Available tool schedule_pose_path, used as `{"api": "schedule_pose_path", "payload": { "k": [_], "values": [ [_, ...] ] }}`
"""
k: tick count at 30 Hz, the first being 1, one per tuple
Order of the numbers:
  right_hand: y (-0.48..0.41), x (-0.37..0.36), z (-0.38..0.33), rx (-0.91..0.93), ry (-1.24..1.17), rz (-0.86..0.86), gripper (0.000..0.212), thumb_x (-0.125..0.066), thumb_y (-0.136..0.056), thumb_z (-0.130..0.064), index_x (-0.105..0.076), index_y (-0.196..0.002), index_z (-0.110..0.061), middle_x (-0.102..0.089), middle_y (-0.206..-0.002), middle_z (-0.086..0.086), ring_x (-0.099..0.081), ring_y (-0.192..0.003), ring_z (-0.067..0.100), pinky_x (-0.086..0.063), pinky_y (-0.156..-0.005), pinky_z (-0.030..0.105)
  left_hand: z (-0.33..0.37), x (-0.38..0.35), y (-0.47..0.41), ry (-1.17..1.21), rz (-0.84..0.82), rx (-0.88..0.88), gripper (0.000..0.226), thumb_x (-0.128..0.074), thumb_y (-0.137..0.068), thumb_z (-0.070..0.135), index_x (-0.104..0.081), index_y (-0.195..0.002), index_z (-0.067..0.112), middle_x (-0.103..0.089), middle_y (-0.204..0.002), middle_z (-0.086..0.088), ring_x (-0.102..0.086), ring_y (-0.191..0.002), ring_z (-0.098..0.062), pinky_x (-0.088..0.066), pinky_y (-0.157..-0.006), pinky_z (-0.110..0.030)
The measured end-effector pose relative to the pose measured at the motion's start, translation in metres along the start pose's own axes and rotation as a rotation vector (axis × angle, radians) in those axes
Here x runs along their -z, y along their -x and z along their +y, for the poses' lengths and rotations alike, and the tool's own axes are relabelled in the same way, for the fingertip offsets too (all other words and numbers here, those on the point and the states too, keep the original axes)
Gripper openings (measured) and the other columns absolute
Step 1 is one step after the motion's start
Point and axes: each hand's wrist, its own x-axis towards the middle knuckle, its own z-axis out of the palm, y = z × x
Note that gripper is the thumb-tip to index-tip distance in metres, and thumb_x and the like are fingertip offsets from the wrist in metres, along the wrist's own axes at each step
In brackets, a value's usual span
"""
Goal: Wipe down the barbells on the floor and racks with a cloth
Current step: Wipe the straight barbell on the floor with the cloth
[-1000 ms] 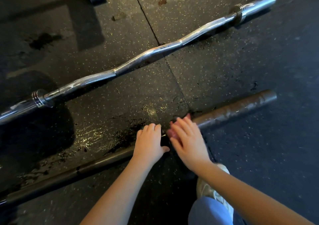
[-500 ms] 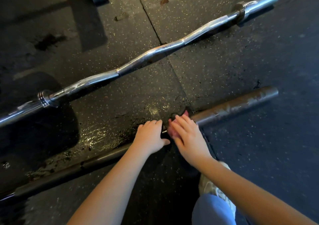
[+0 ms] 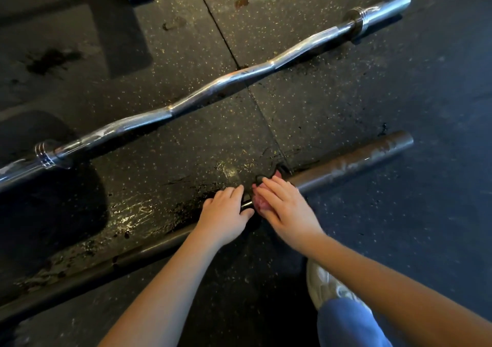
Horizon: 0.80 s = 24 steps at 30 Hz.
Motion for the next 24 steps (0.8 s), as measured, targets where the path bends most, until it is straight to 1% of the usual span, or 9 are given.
{"api": "schedule_pose_path", "payload": {
  "k": [2, 4, 6, 9, 12, 14, 17, 20, 24],
  "values": [
    [-0.003, 0.012, 0.021, 0.068, 0.027, -0.024, 0.043, -0.051, -0.094, -0.029, -0.054, -0.135, -0.016, -0.051, -0.141, 0.004, -0.042, -0.134, 0.025, -0.031, -0.114, 0.047, 0.0, -0.001, 0.0, 0.013, -0.011, 0.004, 0.068, -0.04, -0.098, 0.048, -0.013, -0.153, 0.017, -0.022, -0.156, 0.0, -0.023, -0.142, -0.021, -0.023, -0.112, -0.044],
    [-0.003, 0.029, 0.041, 0.019, 0.071, 0.063, 0.04, -0.045, -0.092, -0.026, -0.059, -0.127, -0.014, -0.058, -0.131, 0.006, -0.048, -0.127, 0.026, -0.033, -0.111, 0.043, 0.001, -0.002, 0.002, 0.006, -0.013, 0.002, 0.073, -0.042, -0.097, 0.051, -0.012, -0.153, 0.016, -0.023, -0.156, -0.001, -0.023, -0.142, -0.021, -0.022, -0.113, -0.044],
    [-0.002, 0.045, 0.055, -0.139, 0.089, 0.212, 0.036, -0.042, -0.092, -0.022, -0.062, -0.121, -0.013, -0.061, -0.125, 0.008, -0.05, -0.123, 0.031, -0.032, -0.109, 0.042, 0.003, -0.002, 0.002, 0.005, 0.004, 0.003, 0.075, -0.046, -0.095, 0.051, -0.013, -0.153, 0.016, -0.024, -0.155, -0.001, -0.023, -0.142, -0.02, -0.022, -0.114, -0.044],
    [-0.003, 0.036, 0.035, -0.426, 0.029, 0.296, 0.031, -0.047, -0.094, -0.014, -0.059, -0.122, -0.01, -0.053, -0.135, 0.009, -0.036, -0.136, 0.033, -0.024, -0.114, 0.044, 0.007, -0.002, 0.003, -0.01, 0.021, 0.004, 0.073, -0.047, -0.096, 0.048, -0.014, -0.152, 0.016, -0.027, -0.153, -0.001, -0.026, -0.14, -0.02, -0.022, -0.114, -0.043],
    [0.001, 0.008, 0.002, -0.153, 0.038, 0.15, 0.034, -0.053, -0.095, -0.018, -0.057, -0.128, -0.012, -0.048, -0.142, 0.007, -0.033, -0.138, 0.029, -0.025, -0.113, 0.045, 0.011, 0.0, 0.002, -0.08, 0.021, 0.032, 0.074, -0.044, -0.096, 0.051, -0.013, -0.152, 0.013, -0.027, -0.153, -0.003, -0.025, -0.14, -0.021, -0.022, -0.113, -0.043],
    [0.007, 0.002, 0.007, 0.028, 0.085, 0.056, 0.043, -0.044, -0.097, -0.029, -0.052, -0.137, -0.014, -0.044, -0.147, 0.006, -0.032, -0.139, 0.027, -0.025, -0.113, 0.042, 0.014, 0.001, 0.0, -0.13, 0.009, 0.046, 0.079, -0.043, -0.095, 0.053, -0.01, -0.152, 0.01, -0.024, -0.154, -0.005, -0.023, -0.141, -0.023, -0.022, -0.114, -0.044],
    [0.007, 0.019, 0.035, 0.123, 0.158, -0.049, 0.05, -0.035, -0.097, -0.034, -0.043, -0.144, -0.017, -0.037, -0.152, 0.005, -0.029, -0.143, 0.026, -0.026, -0.117, 0.043, 0.02, 0.0, -0.001, -0.134, 0.0, 0.06, 0.086, -0.046, -0.093, 0.057, -0.007, -0.153, 0.01, -0.022, -0.155, -0.006, -0.021, -0.142, -0.024, -0.02, -0.114, -0.044],
    [0.009, 0.032, 0.057, 0.065, 0.185, 0.027, 0.047, -0.047, -0.094, -0.022, -0.047, -0.141, -0.014, -0.043, -0.148, 0.009, -0.032, -0.141, 0.03, -0.03, -0.114, 0.047, 0.022, -0.002, -0.003, -0.125, 0.024, 0.045, 0.085, -0.05, -0.092, 0.054, -0.008, -0.153, 0.011, -0.024, -0.154, -0.005, -0.023, -0.141, -0.023, -0.021, -0.115, -0.043],
    [0.011, 0.021, 0.044, -0.242, 0.103, 0.251, 0.047, -0.044, -0.09, -0.013, -0.053, -0.135, -0.012, -0.044, -0.147, 0.01, -0.03, -0.141, 0.032, -0.032, -0.11, 0.056, 0.019, 0.0, -0.006, -0.151, 0.018, 0.02, 0.084, -0.048, -0.092, 0.055, -0.01, -0.153, 0.011, -0.026, -0.152, -0.004, -0.024, -0.14, -0.022, -0.021, -0.114, -0.043]
  ]
}}
